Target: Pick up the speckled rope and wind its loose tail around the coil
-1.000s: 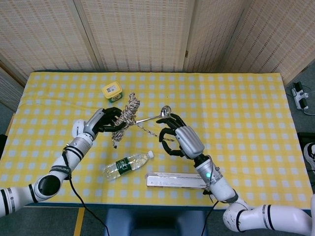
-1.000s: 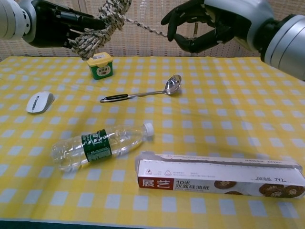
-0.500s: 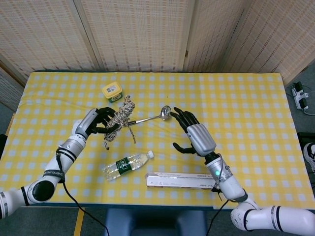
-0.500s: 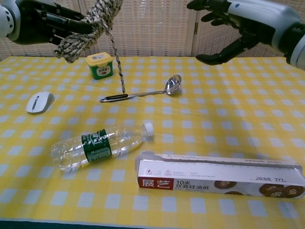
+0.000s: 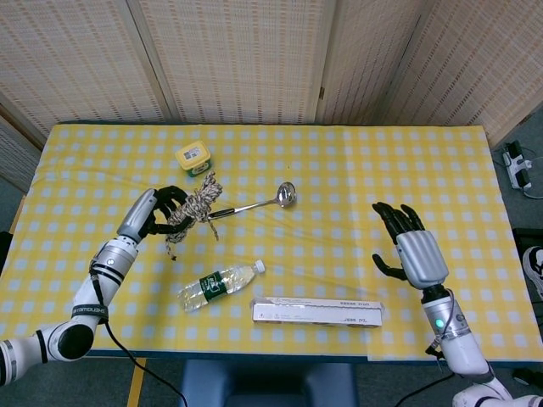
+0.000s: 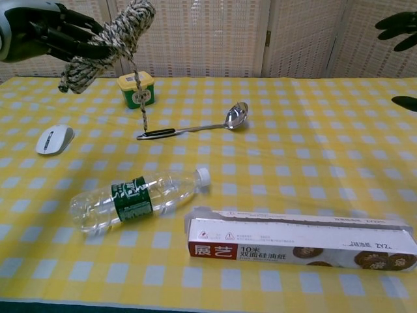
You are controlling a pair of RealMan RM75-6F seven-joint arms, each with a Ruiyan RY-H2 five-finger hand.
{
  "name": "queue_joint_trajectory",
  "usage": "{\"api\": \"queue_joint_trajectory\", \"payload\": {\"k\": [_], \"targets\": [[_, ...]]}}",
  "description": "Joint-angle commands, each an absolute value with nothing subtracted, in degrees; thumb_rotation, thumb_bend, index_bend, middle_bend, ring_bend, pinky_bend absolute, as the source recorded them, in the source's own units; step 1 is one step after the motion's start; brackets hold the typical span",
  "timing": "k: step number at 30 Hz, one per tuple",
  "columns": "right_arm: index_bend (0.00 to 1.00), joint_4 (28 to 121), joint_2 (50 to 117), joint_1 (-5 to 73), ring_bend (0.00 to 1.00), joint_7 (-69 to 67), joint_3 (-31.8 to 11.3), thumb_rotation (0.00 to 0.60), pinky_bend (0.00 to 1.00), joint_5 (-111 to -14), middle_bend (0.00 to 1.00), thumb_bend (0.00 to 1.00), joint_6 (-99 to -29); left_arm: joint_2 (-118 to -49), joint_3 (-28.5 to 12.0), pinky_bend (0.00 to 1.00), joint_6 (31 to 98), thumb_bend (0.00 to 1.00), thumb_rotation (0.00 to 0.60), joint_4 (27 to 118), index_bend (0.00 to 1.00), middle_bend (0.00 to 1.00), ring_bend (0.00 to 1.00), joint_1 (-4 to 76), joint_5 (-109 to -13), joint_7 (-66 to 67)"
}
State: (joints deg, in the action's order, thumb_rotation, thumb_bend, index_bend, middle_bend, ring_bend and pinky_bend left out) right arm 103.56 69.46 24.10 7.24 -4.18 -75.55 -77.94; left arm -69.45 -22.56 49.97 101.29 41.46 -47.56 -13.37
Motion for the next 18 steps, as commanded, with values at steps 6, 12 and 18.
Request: {"api": "queue_joint_trajectory", "payload": {"k": [6, 12, 18], "targets": [[0.08, 100.56, 67.22, 15.7, 0.11, 2.73, -0.15, 0.6, 0.07, -80.09, 0.1, 0.36, -85.5, -70.76, -21.25, 0.59, 52.19, 0.52, 0.6, 101.01, 0.6, 0.61, 0.57, 40.43, -50.8, -12.87], [0.08, 98.81, 67.55, 11.48, 0.1, 1.53, 0.75, 0.6, 0.07, -81.32, 0.1, 0.36, -88.97, -71.03, -21.28, 0.59, 52.52, 0.52, 0.6, 101.27, 0.6, 0.61, 0.57, 40.24, -51.83, -13.43], [0.08, 98.54, 66.7, 8.9, 0.08, -0.2, 1.19, 0.6, 0.07, -81.0, 0.09, 0.36, -89.22, -71.39, -21.13, 0.59, 52.92, 0.52, 0.6, 101.2, 0.6, 0.61, 0.57, 40.32, -52.21, -13.01]]}}
